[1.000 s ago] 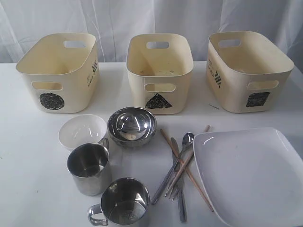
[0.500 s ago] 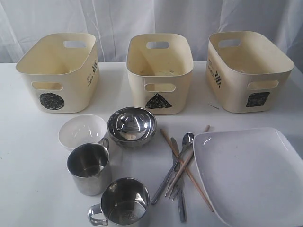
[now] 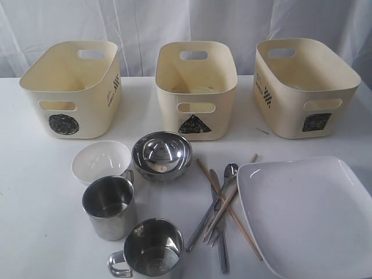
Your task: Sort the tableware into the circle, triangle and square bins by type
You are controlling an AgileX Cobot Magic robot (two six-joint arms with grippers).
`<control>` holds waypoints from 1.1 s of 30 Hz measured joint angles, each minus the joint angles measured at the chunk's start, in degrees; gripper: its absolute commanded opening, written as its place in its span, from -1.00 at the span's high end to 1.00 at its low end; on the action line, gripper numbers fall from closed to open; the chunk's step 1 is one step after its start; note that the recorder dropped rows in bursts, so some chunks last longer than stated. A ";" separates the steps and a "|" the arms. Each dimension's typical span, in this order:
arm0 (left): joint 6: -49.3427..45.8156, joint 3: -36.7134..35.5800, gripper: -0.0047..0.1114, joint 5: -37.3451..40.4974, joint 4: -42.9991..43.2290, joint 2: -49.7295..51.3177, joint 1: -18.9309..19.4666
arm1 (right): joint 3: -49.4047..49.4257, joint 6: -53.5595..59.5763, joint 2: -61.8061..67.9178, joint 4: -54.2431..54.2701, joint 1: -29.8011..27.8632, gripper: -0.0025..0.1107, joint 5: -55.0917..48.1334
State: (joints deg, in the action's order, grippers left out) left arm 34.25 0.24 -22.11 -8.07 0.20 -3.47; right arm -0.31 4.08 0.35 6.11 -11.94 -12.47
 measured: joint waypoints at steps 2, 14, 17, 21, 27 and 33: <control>0.00 0.00 0.91 0.00 0.00 0.00 0.00 | 0.00 0.00 0.00 0.00 0.00 0.96 0.00; 31.19 7.17 0.91 5.74 42.95 0.65 0.00 | 0.00 0.00 0.00 0.00 0.00 0.96 0.00; 42.50 11.09 0.91 7.22 57.87 3.53 0.00 | 0.00 0.00 0.00 0.00 0.00 0.96 0.00; 57.54 15.79 0.87 5.40 77.51 10.60 0.00 | 0.00 0.00 0.00 0.00 0.00 0.96 0.00; 75.64 22.63 0.68 -2.02 103.70 24.44 0.00 | 0.00 0.00 0.00 0.00 0.00 0.96 0.00; 77.95 28.55 0.45 -6.66 106.84 37.63 -0.33 | 0.00 0.00 0.00 0.00 0.00 0.96 0.00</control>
State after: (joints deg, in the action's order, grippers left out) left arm 112.19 28.79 -28.77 98.76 37.84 -3.80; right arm -0.31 4.08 0.35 6.11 -11.94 -12.47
